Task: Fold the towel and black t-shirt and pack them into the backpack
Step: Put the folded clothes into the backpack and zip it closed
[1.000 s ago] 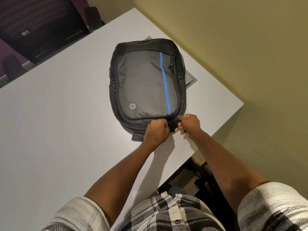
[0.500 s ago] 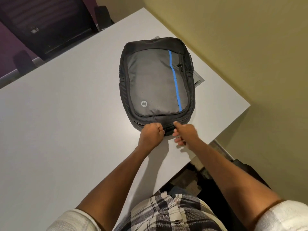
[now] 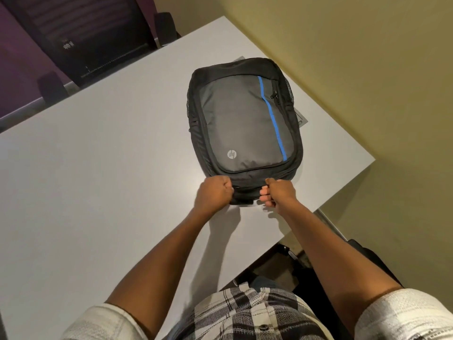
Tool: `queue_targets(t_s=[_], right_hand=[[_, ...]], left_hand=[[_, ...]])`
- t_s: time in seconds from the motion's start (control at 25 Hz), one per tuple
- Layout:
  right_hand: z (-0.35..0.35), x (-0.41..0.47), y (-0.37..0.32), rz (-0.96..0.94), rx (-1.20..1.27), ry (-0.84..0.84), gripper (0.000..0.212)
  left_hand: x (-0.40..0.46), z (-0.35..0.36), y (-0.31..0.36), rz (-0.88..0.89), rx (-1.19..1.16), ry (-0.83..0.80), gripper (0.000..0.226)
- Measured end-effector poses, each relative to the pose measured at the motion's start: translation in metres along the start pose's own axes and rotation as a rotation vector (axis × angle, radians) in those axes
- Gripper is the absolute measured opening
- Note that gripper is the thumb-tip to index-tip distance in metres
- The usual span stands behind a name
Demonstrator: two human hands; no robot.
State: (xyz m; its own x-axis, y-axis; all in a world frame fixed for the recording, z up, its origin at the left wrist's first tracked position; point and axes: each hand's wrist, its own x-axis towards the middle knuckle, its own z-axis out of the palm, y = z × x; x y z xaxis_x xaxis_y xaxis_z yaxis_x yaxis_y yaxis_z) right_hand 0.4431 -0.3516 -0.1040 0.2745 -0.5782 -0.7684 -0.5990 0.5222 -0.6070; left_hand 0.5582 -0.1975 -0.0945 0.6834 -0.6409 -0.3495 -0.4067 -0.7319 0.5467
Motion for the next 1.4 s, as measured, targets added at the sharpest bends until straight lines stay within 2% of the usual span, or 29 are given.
queue_targets(t_s=[0.16, 0.24, 0.32, 0.36, 0.44, 0.48, 0.56, 0.76, 0.96, 1.4], right_hand=[[-0.026, 0.003, -0.009, -0.009, -0.028, 0.009, 0.018], [-0.025, -0.006, -0.007, -0.085, -0.201, 0.047, 0.028], [-0.015, -0.018, 0.001, -0.396, -0.553, 0.183, 0.030], [-0.007, -0.025, 0.005, -0.596, -0.674, 0.179, 0.024], [0.012, -0.033, 0.010, -0.874, -0.814, 0.010, 0.010], [0.022, -0.032, 0.011, -0.932, -0.909, -0.048, 0.015], [0.036, -0.023, 0.010, -0.979, -1.108, -0.057, 0.026], [0.042, -0.014, -0.002, -1.030, -1.301, -0.001, 0.009], [0.042, -0.013, -0.009, -1.032, -1.333, -0.030, 0.010], [0.038, -0.011, -0.006, -1.027, -1.221, -0.062, 0.011]], left_hand=[[0.003, -0.024, -0.036, -0.036, -0.106, 0.008, 0.041], [0.004, -0.024, -0.032, 0.004, -0.110, -0.005, 0.041], [0.005, -0.023, -0.025, 0.024, -0.104, -0.022, 0.040], [0.006, -0.022, -0.023, 0.027, -0.102, -0.034, 0.039], [0.007, -0.020, -0.023, 0.031, -0.113, -0.060, 0.036], [0.007, -0.020, -0.023, 0.031, -0.122, -0.072, 0.033], [0.006, -0.020, -0.022, 0.028, -0.130, -0.077, 0.028], [0.010, -0.022, -0.025, -0.012, -0.062, -0.026, 0.026], [0.027, -0.037, -0.041, -0.088, -0.009, 0.032, 0.012], [0.094, -0.089, -0.057, -0.172, 0.170, 0.232, 0.016]])
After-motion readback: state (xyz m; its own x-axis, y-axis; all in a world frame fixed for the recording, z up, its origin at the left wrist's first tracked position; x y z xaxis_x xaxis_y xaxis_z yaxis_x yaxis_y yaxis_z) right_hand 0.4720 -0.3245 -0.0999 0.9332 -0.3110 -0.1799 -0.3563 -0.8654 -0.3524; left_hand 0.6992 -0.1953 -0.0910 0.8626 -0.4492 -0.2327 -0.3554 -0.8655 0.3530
